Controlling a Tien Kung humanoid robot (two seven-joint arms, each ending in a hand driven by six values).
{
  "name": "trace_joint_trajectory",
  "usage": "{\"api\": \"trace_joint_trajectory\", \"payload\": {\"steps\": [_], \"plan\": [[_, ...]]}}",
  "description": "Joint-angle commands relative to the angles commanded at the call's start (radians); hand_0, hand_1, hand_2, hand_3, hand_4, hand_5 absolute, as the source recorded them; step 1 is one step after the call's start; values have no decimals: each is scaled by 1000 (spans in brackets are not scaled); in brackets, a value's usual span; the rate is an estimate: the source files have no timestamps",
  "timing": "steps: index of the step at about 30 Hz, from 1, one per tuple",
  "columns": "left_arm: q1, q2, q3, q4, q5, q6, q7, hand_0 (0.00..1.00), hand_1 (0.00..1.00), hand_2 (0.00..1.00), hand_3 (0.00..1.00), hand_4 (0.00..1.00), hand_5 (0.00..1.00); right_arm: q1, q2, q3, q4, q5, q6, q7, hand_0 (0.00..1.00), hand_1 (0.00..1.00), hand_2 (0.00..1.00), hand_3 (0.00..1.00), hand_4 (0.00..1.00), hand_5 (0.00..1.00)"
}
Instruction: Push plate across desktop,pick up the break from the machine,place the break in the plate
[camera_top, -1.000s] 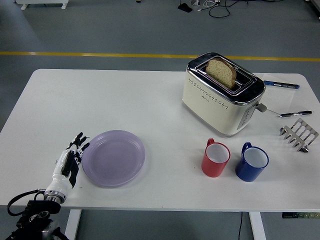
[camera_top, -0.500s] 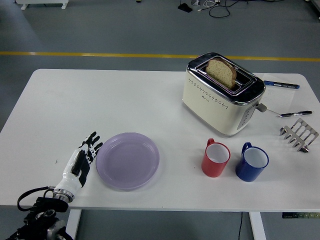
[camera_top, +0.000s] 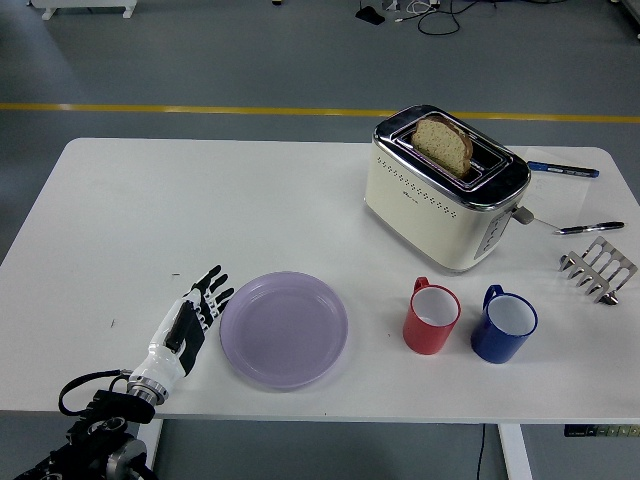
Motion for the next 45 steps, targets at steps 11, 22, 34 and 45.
{"api": "trace_joint_trajectory", "payload": {"steps": [11, 22, 34, 45], "plan": [[-50, -10, 74, 24, -45, -15, 0, 914, 906, 976, 977, 513, 998, 2, 5, -8, -1, 0, 0, 0, 671, 609, 638, 627, 445, 411], [-95, -19, 136, 52, -79, -36, 4, 909, 900, 970, 974, 509, 998, 3, 7, -10, -2, 0, 0, 0, 671, 609, 638, 627, 445, 409], [-135, -31, 175, 73, -89, -43, 7, 903, 897, 967, 971, 511, 998, 5, 8, -12, 0, -1, 0, 0, 670, 608, 638, 627, 445, 411], [-42, -67, -44, 0, 118, 56, 70, 841, 832, 867, 858, 509, 998, 37, -26, -36, 23, -60, -15, 6, 671, 615, 638, 628, 447, 406]]}}
